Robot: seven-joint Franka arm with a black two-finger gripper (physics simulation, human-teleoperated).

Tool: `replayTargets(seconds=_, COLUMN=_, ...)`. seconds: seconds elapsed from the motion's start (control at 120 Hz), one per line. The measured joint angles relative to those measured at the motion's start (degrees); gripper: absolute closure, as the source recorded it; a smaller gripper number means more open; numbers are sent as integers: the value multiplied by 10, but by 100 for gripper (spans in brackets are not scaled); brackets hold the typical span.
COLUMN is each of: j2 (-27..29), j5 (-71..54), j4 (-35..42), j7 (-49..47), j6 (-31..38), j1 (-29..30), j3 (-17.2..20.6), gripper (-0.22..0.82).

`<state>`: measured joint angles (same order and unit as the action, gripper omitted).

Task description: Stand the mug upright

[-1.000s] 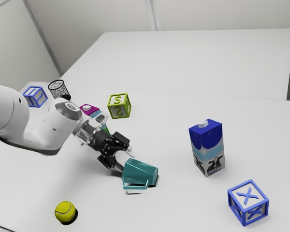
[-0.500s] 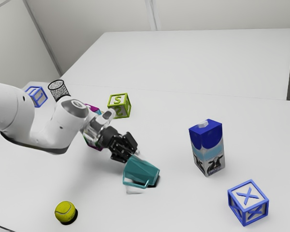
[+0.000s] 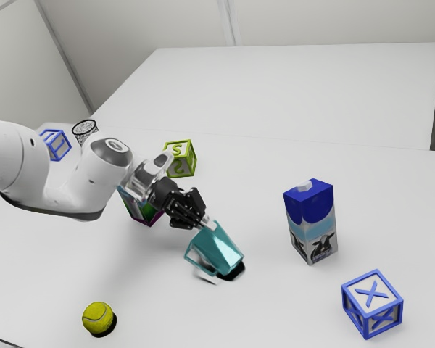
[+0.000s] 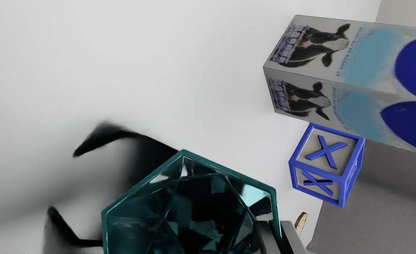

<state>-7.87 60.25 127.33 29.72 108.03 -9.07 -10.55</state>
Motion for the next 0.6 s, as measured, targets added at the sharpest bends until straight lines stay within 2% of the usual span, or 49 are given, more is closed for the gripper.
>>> replayTargets(seconds=0.3, j2=60, j5=-40, j4=1, j7=-7, j6=9, j1=-3, j3=0, gripper=79)
replayTargets(seconds=0.6, j2=117, j5=-224, j4=-5, j7=-24, j6=83, j1=-36, j3=1, gripper=79)
